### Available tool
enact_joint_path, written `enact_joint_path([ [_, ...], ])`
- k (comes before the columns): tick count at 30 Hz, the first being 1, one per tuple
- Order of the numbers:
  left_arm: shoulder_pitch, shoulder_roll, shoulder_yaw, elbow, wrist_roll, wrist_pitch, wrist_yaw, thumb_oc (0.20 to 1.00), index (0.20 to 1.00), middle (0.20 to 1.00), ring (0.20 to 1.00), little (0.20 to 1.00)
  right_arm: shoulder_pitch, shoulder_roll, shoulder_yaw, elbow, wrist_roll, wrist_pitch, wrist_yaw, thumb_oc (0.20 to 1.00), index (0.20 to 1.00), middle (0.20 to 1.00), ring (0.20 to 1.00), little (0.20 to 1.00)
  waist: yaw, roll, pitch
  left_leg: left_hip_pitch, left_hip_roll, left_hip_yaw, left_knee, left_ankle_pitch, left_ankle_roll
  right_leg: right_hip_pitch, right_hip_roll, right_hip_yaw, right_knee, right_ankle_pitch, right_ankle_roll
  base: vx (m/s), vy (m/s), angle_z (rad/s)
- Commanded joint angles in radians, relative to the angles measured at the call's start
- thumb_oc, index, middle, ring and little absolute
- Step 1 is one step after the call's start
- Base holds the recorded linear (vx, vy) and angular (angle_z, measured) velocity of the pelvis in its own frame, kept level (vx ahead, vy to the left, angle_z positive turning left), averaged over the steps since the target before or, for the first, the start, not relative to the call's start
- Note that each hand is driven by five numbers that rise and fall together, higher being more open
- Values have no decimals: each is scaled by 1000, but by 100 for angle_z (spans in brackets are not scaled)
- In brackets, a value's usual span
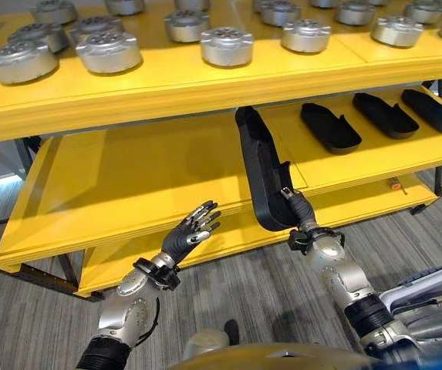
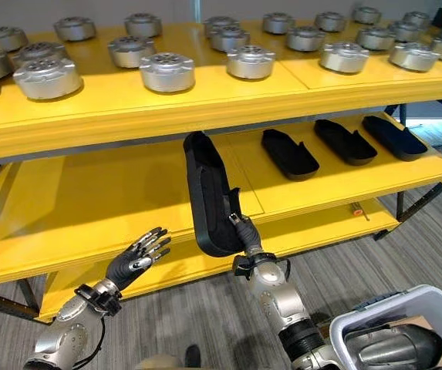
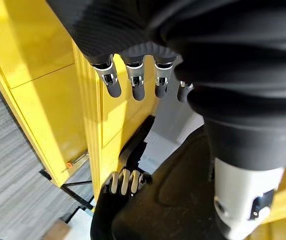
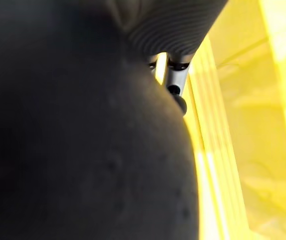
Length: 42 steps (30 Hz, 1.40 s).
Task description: Move parts from the plastic box to the shelf.
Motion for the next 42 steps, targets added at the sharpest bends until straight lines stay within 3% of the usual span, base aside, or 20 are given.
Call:
enact_joint_path([
  [1,-12,-9,-18,-70,-59,-48,-38,1000,1000,1000,1000,1000,-108,-3,-31,-26,27,-69,6,200,200,200,200,200,-16,0,2,31,45,35,-44,14,-48,6,100,23,-180,143,8,71,-56,96],
  [5,-25,-19,-29,-68,-40,-53,-24,1000,1000,1000,1000,1000,-139,-16,-35,-20,44,-36,32,200,200,200,200,200,-25,-30,13,68,43,12,-60,-15,-72,-19,88,9,-457,200,29,143,-120,35],
  [7,-20,-21,-34,-67,-30,-53,-33,1000,1000,1000,1000,1000,-140,-20,-39,-21,46,-29,28,200,200,200,200,200,-30,-34,16,78,40,-5,-60,-23,-75,-9,99,25,-523,220,35,184,-122,5],
  [8,-10,-20,-48,-69,-17,-51,-45,1000,1000,1000,1000,1000,-138,-22,-44,-17,46,-32,18,200,200,200,200,200,-39,-43,18,88,33,-34,-60,-33,-75,-22,107,75,-539,257,45,224,-147,22],
  [9,-6,-18,-58,-67,-13,-46,-60,1000,1000,1000,1000,1000,-133,-24,-46,-17,44,-33,6,200,200,200,200,200,-49,-44,21,95,33,-57,-60,-37,-75,-28,121,112,-542,258,46,263,-172,55],
  [12,-5,-18,-74,-60,0,-39,-88,1000,1000,1000,1000,1000,-112,-45,-62,-28,46,-28,7,200,200,200,200,200,-71,-38,22,102,40,-106,-60,-31,-84,-4,156,174,-555,215,31,191,-130,105],
  [18,18,-33,-64,-100,-32,-30,-45,1000,1000,1000,1000,1000,-83,-70,-57,-39,22,-7,34,200,200,200,200,200,-64,-34,-4,94,77,-83,-48,-8,-127,92,173,110,-562,122,-18,185,-163,44],
  [24,37,-50,-58,-113,-28,-20,-51,1000,1000,1000,1000,1000,-91,-81,-53,-13,19,-10,29,200,200,200,200,200,-52,-32,-10,56,102,-51,2,1,-153,146,182,74,-585,91,-48,112,-111,2],
  [31,29,-60,-66,-110,-36,-27,-20,1000,1000,1000,1000,1000,-76,-76,-54,14,27,5,10,200,200,200,200,200,-60,-26,-14,46,112,-36,20,2,-162,164,183,69,-585,72,-60,41,-71,11],
  [33,24,-64,-67,-99,-32,-34,-13,1000,1000,1000,1000,1000,-57,-74,-65,21,17,19,0,200,200,200,200,200,-79,-20,-17,43,117,25,68,-7,-166,168,183,51,-577,53,-71,1,-55,25],
  [34,22,-65,-69,-98,-36,-35,-14,1000,1000,1000,1000,1000,-52,-77,-66,19,14,18,0,200,200,200,200,200,-83,-18,-18,35,123,39,97,4,-171,168,183,45,-576,51,-76,-57,-14,25],
  [37,-2,-83,-88,-97,-23,-46,-19,1000,1000,1000,1000,1000,-40,-79,-66,28,-3,-5,-18,200,200,200,200,200,-93,-10,7,-75,185,52,295,131,-221,162,184,26,-558,47,-104,-104,39,16],
  [39,-18,-92,-95,-74,5,-75,-29,1000,1000,1000,1000,1000,-51,-88,-75,42,0,-6,-25,200,200,200,200,200,-113,-1,7,-56,233,78,248,142,-228,146,173,23,-541,46,-99,-61,300,30],
  [40,-22,-91,-100,-64,-20,-91,-25,1000,1000,1000,1000,1000,-65,-100,-79,54,10,-3,-22,200,200,200,200,200,-120,10,0,-26,264,63,168,172,-236,141,163,32,-536,46,-89,-4,434,37],
  [42,-27,-87,-97,-66,-35,-91,-16,1000,1000,1000,1000,1000,-71,-109,-85,52,12,4,-24,200,200,200,200,200,-123,15,-5,-15,282,49,129,195,-242,139,154,45,-538,48,-82,12,333,19],
])
